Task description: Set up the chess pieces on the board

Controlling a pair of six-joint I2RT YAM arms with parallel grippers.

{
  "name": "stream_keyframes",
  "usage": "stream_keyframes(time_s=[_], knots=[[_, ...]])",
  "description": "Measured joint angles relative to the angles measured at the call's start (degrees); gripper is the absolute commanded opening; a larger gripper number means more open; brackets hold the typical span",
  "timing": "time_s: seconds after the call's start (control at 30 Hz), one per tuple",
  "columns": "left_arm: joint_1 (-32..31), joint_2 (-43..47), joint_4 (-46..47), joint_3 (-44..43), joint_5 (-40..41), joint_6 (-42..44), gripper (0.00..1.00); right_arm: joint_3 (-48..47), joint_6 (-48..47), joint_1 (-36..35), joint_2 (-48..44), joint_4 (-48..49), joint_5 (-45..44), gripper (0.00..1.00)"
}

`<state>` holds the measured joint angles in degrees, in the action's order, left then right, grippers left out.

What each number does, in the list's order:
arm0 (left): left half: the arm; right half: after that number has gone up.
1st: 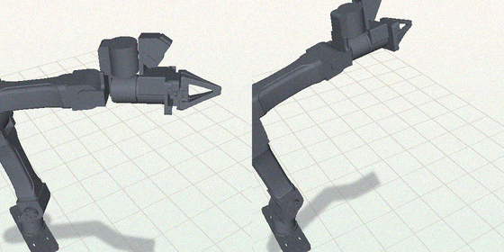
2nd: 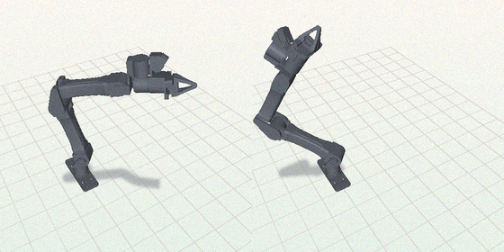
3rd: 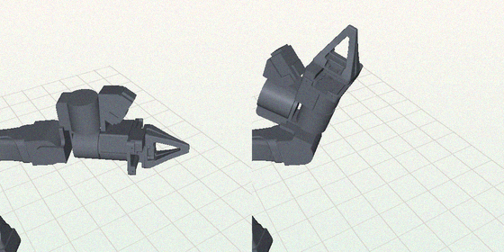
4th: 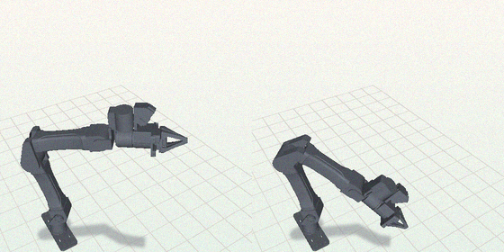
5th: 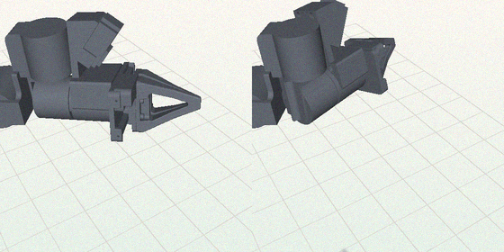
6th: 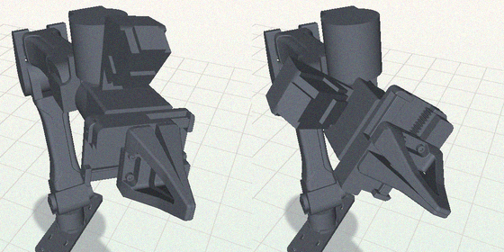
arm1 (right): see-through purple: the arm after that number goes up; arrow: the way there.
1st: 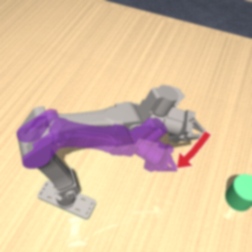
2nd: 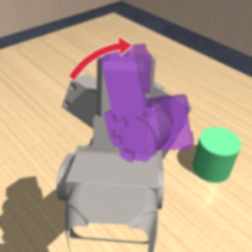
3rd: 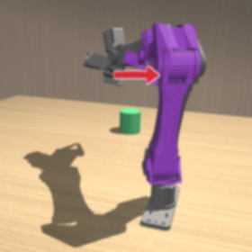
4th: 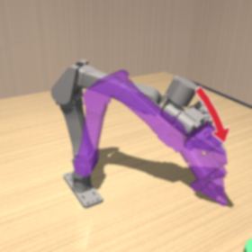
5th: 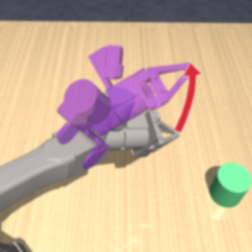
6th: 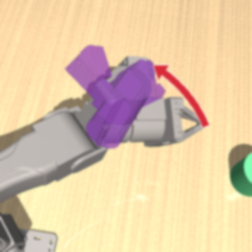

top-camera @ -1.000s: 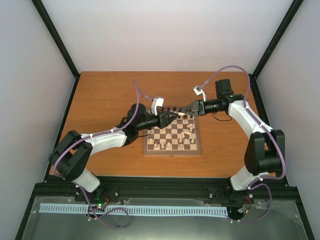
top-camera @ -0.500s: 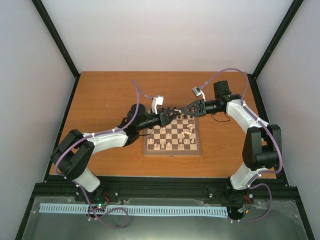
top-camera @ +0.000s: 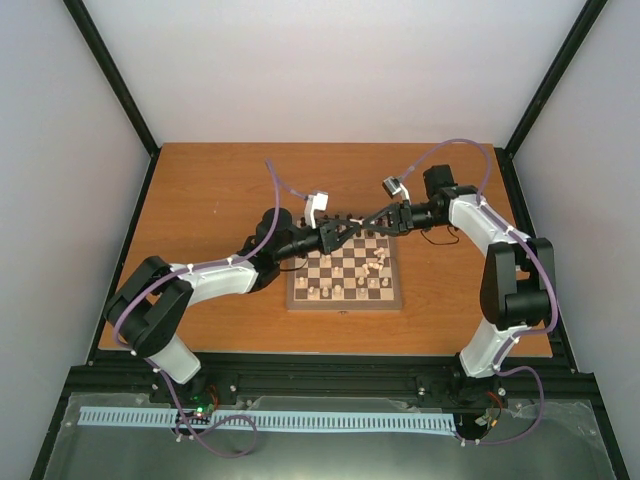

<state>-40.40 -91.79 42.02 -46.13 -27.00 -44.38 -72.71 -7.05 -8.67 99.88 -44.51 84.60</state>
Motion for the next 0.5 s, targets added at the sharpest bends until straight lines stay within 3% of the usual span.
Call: stream_keyframes(time_s=[0.07, 0.27, 0.5], knots=[[0.0, 0.02, 0.17, 0.0, -0.07, 0.0, 0.26, -0.28, -0.74, 0.0, 0.0, -0.63, -0.07, 0.09], [-0.07, 0.48, -4.48, 0.0, 1.11, 1.6, 0.54, -0.35, -0.94, -0.37, -0.83, -0.94, -3.98, 0.09], [-0.13, 10.23, -20.52, 0.33, 7.39, 8.04, 0.64, 0.92, -1.64, -0.46, -9.57, 1.4, -18.49, 0.09]])
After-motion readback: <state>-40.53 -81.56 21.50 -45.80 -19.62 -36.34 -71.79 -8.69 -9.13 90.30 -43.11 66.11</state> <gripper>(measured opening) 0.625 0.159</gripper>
